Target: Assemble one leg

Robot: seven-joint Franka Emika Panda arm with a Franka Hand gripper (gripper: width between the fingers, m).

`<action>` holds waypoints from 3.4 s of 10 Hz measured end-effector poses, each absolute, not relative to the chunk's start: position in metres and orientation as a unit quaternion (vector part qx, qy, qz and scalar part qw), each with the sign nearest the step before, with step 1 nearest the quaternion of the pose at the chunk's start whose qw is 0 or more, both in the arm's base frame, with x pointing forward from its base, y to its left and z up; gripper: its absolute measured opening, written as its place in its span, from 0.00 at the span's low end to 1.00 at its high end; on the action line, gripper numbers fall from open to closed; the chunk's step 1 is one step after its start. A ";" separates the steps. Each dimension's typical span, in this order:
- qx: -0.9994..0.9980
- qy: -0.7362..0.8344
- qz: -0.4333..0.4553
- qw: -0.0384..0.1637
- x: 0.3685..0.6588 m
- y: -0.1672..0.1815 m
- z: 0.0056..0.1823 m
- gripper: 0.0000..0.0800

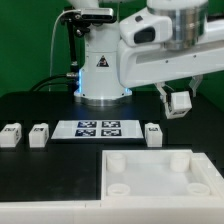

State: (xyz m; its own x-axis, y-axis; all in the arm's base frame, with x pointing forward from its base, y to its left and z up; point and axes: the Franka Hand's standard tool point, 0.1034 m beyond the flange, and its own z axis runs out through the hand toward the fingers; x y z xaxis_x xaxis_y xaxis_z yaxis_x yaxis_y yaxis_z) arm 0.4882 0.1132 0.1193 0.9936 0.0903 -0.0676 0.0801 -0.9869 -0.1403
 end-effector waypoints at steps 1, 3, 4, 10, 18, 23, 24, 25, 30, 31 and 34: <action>-0.997 -0.041 -0.006 0.064 0.486 0.110 0.117 0.37; -0.991 -0.063 -0.109 0.054 0.506 0.102 0.117 0.37; -0.988 -0.067 -0.129 0.052 0.521 0.095 0.133 0.37; -0.946 -0.055 -0.316 0.048 0.557 0.109 0.164 0.37; -0.942 -0.050 -0.327 0.061 0.617 0.121 0.145 0.37; -0.949 -0.049 -0.307 0.054 0.614 0.110 0.108 0.37; -0.950 -0.050 -0.304 0.055 0.612 0.111 0.104 0.37; -0.950 -0.051 -0.302 0.055 0.611 0.113 0.101 0.37; -0.951 -0.049 -0.301 0.056 0.613 0.112 0.097 0.37; -0.951 -0.049 -0.301 0.056 0.614 0.113 0.095 0.37; -0.952 -0.050 -0.297 0.056 0.611 0.114 0.088 0.37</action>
Offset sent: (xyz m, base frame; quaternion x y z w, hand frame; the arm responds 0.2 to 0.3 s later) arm 0.0556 -0.0281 0.0558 -0.0066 0.1565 -0.0598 0.9858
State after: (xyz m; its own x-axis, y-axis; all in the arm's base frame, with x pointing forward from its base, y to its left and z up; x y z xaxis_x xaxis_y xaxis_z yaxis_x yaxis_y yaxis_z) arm 0.6114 0.1140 0.0884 0.8192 0.0609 0.5703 0.1278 -0.9887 -0.0781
